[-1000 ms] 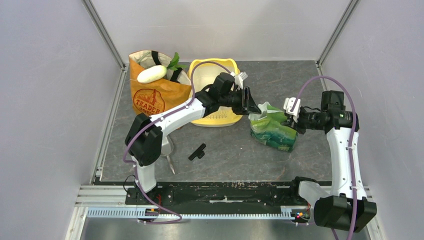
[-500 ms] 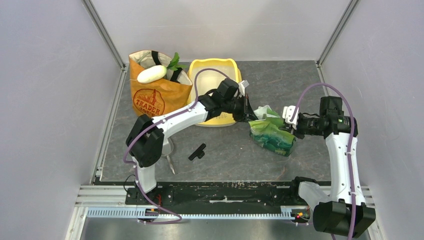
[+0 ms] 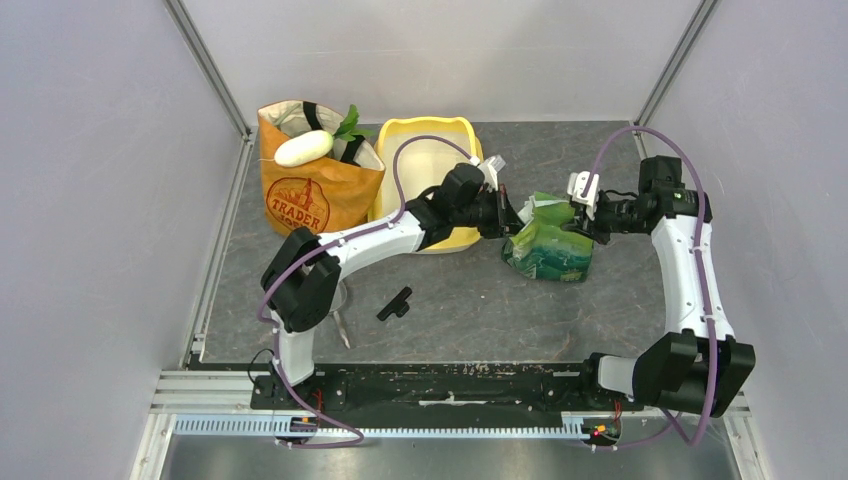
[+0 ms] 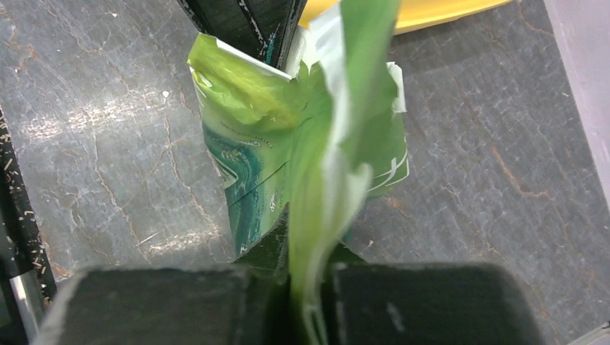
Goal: Fill the litter box with clean litter
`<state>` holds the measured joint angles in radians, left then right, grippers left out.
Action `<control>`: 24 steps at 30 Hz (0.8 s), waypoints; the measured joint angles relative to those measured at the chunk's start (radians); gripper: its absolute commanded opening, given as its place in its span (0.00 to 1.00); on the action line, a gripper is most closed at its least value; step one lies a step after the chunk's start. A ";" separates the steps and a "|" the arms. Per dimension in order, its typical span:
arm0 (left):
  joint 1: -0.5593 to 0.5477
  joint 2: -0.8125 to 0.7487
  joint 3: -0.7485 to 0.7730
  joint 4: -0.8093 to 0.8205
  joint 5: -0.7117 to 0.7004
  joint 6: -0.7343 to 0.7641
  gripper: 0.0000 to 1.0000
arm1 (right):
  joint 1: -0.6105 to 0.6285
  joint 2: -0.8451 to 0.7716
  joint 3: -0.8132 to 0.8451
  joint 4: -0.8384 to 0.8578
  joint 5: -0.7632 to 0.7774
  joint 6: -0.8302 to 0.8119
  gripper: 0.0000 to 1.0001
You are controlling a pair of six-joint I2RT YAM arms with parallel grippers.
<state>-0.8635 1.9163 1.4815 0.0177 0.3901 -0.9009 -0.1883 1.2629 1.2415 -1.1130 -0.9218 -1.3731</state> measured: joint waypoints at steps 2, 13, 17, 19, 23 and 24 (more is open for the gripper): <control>-0.001 -0.001 -0.024 0.009 -0.022 0.012 0.26 | 0.000 0.008 -0.014 0.012 -0.002 0.000 0.22; 0.006 -0.068 -0.032 -0.086 -0.084 0.131 0.84 | -0.029 -0.052 -0.046 0.036 -0.009 0.039 0.75; 0.026 -0.126 -0.032 -0.142 -0.105 0.181 0.86 | -0.042 -0.075 -0.043 0.035 -0.010 0.064 0.93; 0.047 -0.180 -0.043 -0.162 -0.109 0.214 0.87 | -0.045 -0.087 -0.036 0.034 -0.013 0.078 0.97; 0.095 -0.309 -0.082 -0.215 -0.106 0.310 0.88 | -0.047 -0.111 -0.010 0.034 -0.025 0.116 0.97; 0.106 -0.341 -0.092 -0.230 -0.100 0.348 0.88 | -0.048 -0.119 -0.004 0.034 -0.029 0.126 0.97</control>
<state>-0.7570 1.5757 1.3891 -0.2119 0.2901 -0.5529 -0.2359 1.1439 1.2377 -1.0786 -0.9508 -1.2472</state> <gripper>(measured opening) 0.870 0.968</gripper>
